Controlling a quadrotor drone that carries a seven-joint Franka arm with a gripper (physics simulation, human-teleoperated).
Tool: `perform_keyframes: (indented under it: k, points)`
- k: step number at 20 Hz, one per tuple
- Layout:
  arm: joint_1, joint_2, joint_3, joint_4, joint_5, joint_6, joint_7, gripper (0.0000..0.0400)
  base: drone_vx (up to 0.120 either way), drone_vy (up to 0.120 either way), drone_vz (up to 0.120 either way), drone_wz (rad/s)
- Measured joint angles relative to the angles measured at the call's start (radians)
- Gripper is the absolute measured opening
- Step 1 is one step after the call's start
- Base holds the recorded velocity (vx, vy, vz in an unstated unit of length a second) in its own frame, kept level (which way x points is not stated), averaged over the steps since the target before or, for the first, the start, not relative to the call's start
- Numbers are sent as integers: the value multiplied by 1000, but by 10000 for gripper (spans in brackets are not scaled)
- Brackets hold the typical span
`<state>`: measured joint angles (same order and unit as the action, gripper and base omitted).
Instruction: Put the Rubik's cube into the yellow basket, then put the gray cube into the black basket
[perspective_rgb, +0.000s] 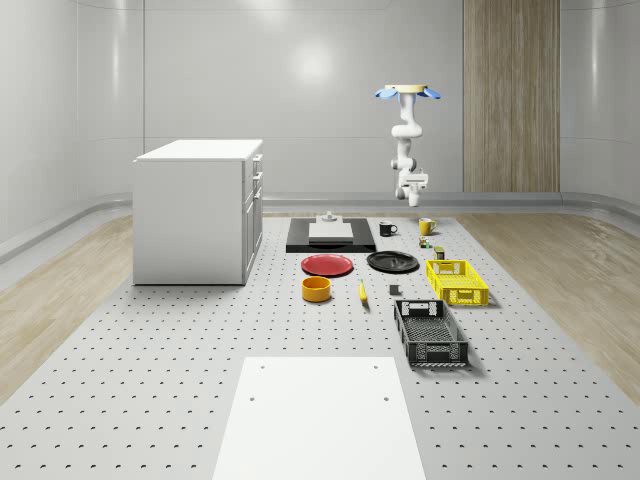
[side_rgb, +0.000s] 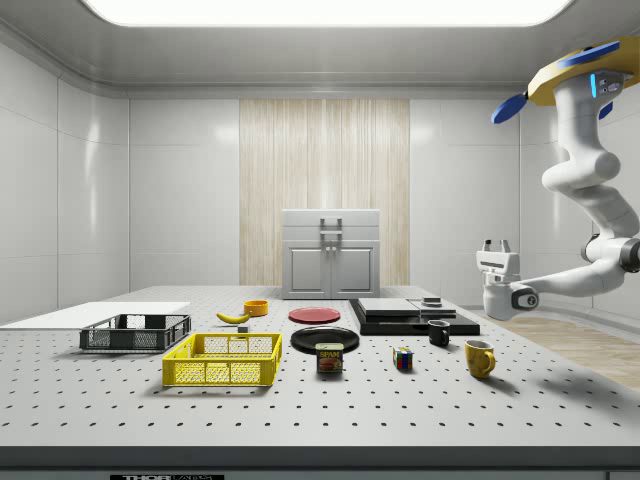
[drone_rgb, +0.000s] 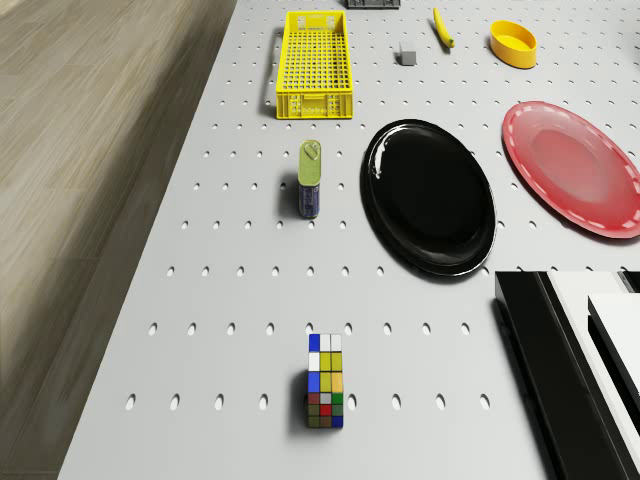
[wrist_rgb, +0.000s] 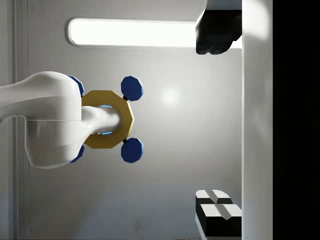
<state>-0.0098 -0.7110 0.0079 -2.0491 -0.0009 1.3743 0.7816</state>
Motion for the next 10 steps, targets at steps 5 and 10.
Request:
perform_keyframes:
  k: [5,10]
  points:
    - [-1,-3,4,-3,-6,4,1,400,120,32,0,0]
    - [-5,-5,14,-5,-19,8,2,400,120,-64,0,0]
